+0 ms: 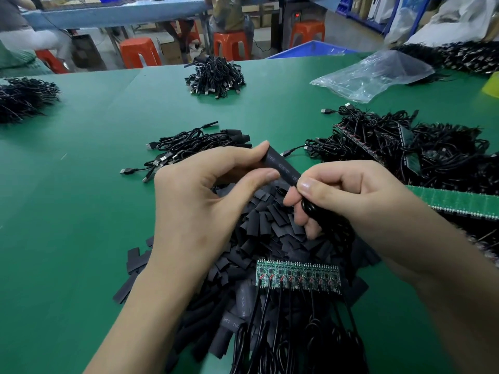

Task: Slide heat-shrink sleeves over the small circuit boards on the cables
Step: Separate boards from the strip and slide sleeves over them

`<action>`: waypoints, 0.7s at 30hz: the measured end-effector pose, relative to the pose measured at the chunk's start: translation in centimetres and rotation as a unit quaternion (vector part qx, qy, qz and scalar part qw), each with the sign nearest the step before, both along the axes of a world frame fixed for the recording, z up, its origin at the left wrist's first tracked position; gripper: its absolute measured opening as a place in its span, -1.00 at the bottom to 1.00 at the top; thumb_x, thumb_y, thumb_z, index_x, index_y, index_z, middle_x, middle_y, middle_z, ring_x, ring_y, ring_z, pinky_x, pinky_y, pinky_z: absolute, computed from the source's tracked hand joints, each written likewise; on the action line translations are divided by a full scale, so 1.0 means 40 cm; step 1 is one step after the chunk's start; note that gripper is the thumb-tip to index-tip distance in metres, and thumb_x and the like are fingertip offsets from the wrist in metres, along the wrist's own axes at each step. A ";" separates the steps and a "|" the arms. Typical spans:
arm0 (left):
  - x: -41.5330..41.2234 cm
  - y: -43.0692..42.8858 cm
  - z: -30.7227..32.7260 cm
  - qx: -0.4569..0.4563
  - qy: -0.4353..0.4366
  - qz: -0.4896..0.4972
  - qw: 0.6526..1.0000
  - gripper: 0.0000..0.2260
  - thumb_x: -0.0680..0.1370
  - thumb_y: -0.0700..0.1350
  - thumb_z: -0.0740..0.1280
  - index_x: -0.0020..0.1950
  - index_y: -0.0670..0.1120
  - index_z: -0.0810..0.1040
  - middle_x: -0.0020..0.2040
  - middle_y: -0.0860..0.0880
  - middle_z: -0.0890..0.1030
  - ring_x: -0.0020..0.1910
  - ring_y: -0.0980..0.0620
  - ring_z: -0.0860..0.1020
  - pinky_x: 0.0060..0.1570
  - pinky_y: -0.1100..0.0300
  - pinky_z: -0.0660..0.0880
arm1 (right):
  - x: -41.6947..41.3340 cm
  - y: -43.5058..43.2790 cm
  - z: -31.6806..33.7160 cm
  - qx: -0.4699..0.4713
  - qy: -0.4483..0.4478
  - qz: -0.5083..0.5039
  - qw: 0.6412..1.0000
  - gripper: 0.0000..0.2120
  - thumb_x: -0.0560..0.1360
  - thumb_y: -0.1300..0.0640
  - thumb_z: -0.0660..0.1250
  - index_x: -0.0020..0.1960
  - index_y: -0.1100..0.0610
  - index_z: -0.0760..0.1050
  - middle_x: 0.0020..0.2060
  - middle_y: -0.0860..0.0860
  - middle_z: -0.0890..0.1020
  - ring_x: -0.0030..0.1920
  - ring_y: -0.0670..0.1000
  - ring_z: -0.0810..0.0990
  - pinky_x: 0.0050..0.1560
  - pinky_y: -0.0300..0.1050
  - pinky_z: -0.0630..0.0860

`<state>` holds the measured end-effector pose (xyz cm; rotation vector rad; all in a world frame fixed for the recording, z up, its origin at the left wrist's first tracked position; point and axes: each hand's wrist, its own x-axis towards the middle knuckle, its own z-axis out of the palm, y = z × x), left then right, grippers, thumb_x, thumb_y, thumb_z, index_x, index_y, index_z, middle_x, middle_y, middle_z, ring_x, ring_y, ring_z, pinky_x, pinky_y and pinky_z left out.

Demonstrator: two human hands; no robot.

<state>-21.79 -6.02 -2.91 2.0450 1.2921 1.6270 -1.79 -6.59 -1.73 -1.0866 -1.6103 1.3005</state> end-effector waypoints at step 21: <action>0.025 0.012 -0.031 -0.314 -0.147 -0.226 0.910 -0.45 0.48 0.09 0.42 0.44 -0.05 0.47 -0.02 0.04 0.75 0.00 0.09 0.71 0.17 0.16 0.59 | -0.022 0.003 -0.014 -0.028 0.123 -0.056 0.990 -0.89 0.53 0.13 0.39 -0.06 0.16 0.66 -0.19 0.14 0.76 -0.20 0.05 0.76 -0.22 -0.19 0.67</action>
